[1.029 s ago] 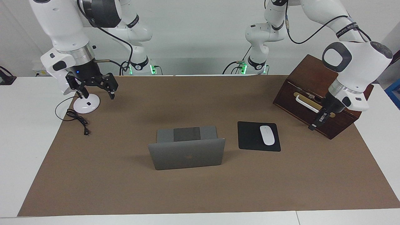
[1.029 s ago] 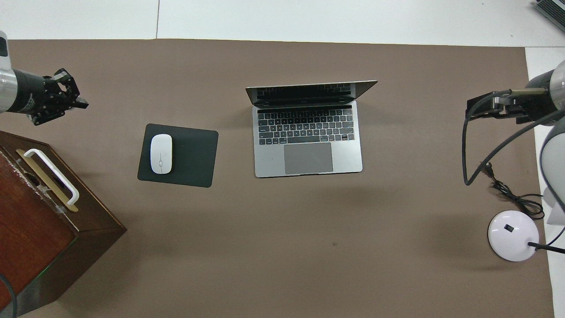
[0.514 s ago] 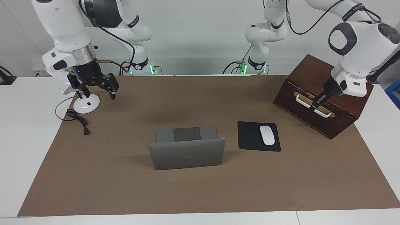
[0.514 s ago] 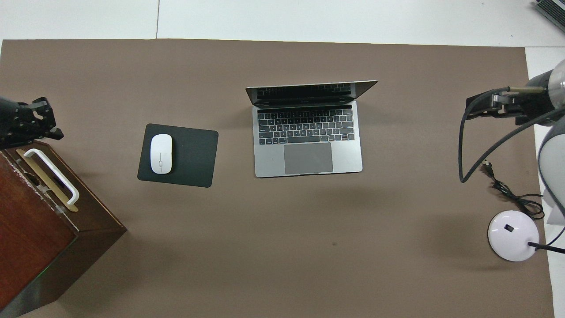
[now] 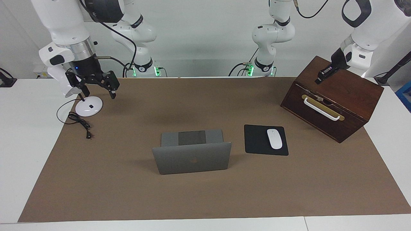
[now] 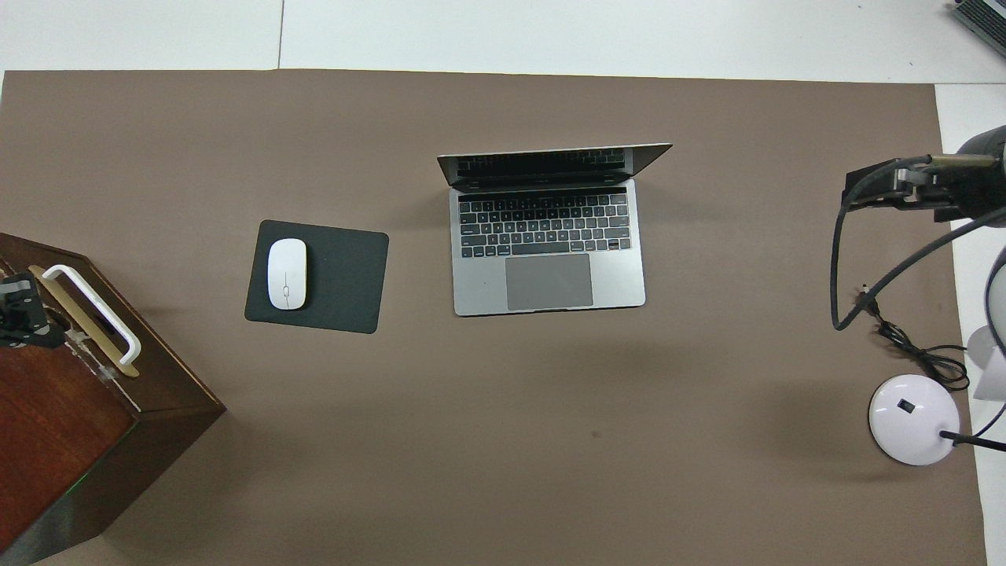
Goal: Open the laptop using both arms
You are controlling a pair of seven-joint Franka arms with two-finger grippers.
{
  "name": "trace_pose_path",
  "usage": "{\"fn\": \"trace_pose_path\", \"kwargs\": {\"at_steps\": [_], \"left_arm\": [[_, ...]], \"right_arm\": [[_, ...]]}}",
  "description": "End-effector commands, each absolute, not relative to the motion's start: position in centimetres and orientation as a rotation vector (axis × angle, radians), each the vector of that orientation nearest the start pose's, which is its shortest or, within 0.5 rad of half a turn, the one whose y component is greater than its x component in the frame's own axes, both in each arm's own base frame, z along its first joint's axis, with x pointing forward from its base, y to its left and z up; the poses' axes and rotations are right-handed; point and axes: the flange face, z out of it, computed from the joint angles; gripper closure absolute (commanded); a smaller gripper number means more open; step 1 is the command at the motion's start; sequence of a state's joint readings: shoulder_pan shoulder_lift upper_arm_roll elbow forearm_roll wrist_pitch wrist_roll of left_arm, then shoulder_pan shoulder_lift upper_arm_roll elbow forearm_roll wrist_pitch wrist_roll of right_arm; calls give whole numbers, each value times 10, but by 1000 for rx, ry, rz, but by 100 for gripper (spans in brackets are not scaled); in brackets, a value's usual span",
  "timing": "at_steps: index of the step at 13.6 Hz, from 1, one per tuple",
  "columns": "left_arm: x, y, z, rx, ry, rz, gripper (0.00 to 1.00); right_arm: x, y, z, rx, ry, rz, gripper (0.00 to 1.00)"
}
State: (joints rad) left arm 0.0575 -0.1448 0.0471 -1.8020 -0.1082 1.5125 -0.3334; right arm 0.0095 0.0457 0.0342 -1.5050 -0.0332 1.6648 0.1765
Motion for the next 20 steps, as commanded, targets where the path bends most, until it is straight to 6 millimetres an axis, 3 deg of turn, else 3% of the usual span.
{"fn": "trace_pose_path", "kwargs": {"at_steps": [1,2,3,4,12,16,19,20], "left_arm": [[490,43,584,-3129,-688,274,77],[490,42,584,-3123,-707,275,49],[491,42,586,-3119,-723,268,0],[493,40,586,-3122,-717,254,0],[521,20,590,-3169,-634,-1,0],[531,20,586,-3181,-404,8,0],[533,4,585,-3100,-244,-9,0],[544,4,572,-3096,-241,36,0]], "right_arm": [[571,18,642,-3122,230,-171,0],[569,18,644,-3119,232,-172,0],[568,18,644,-3102,234,-166,0],[567,9,643,-3094,258,-158,0],[557,-1,637,-3102,225,-138,0],[557,3,633,-3107,195,-134,0],[555,3,633,-3109,195,-134,0],[555,1,632,-3110,193,-132,0]]}}
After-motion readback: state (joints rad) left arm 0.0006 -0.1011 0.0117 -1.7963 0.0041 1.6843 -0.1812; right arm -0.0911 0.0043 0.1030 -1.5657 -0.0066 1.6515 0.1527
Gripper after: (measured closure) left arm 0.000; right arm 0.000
